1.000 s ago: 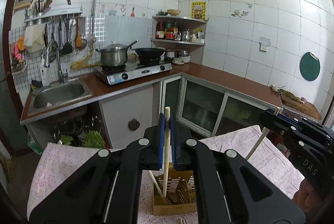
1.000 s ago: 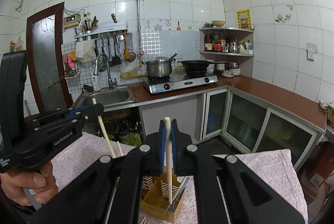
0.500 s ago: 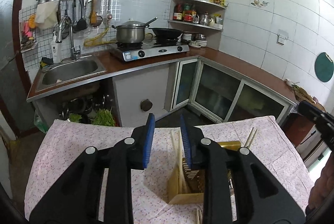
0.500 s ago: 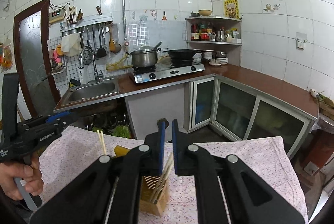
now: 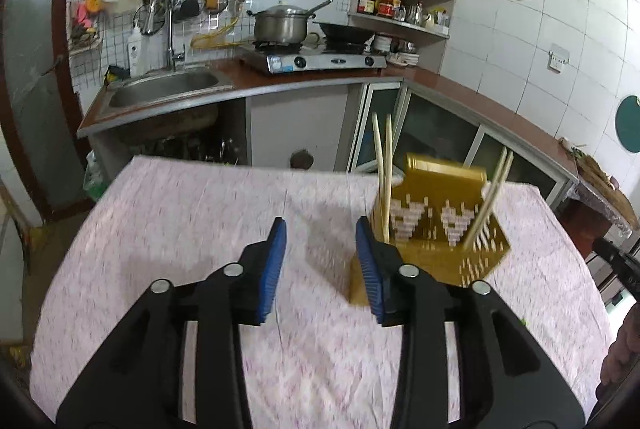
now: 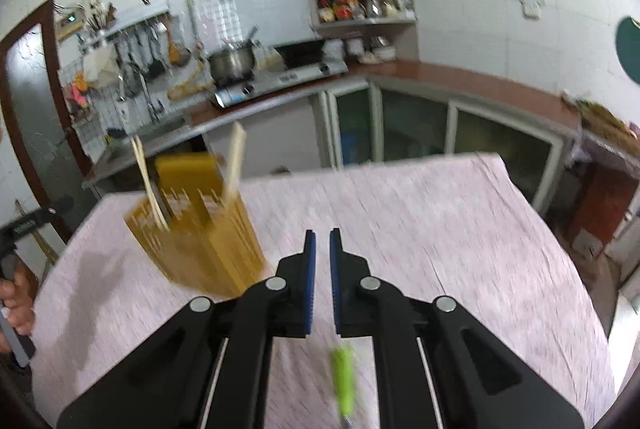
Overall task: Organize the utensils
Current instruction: 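Move both tools back down toward the remaining chopsticks, then grasp a wooden chopstick with the left tool while the right tool grasps another chopstick, then carry both chopsticks up to the yellow caddy and lower them in upright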
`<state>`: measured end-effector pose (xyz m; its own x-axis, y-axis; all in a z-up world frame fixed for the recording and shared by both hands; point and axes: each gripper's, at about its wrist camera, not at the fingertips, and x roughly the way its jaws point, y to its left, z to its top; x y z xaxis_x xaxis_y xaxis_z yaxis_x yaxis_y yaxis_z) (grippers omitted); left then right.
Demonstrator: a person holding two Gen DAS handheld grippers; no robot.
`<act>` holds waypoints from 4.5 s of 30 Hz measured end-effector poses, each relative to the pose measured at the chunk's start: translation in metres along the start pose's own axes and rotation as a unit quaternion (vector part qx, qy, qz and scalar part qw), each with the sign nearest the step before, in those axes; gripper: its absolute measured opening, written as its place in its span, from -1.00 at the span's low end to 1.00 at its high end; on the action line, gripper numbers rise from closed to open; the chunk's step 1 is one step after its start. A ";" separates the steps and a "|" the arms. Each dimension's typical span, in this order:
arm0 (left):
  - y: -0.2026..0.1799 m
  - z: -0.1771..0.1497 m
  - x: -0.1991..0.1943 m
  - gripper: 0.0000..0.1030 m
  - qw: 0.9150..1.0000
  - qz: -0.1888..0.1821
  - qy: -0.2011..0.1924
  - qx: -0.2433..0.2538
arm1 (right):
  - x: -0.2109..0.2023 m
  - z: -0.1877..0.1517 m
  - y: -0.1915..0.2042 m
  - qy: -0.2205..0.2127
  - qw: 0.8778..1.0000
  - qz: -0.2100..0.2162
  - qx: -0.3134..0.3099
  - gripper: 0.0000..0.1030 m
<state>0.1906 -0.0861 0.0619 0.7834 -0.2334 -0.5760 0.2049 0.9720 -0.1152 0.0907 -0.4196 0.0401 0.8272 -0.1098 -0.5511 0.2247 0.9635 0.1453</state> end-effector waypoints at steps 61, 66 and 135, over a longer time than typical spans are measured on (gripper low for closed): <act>-0.072 -0.130 0.099 -0.14 0.977 -0.055 0.197 0.063 | 0.092 -0.119 0.074 0.192 0.981 -0.009 -0.017 -0.37; -0.080 -0.111 0.128 -0.14 0.977 -0.047 0.198 0.065 | 0.108 -0.107 0.071 0.198 0.980 -0.003 -0.016 -0.40; -0.066 -0.088 0.128 -0.92 0.982 -0.048 0.174 0.063 | 0.113 -0.079 0.043 0.175 0.984 0.032 -0.015 -0.88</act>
<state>0.2253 -0.1779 -0.0754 0.5141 -0.2783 -0.8113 0.3561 0.9298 -0.0934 0.1530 -0.3709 -0.0812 0.6097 0.0365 -0.7918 0.1584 0.9732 0.1668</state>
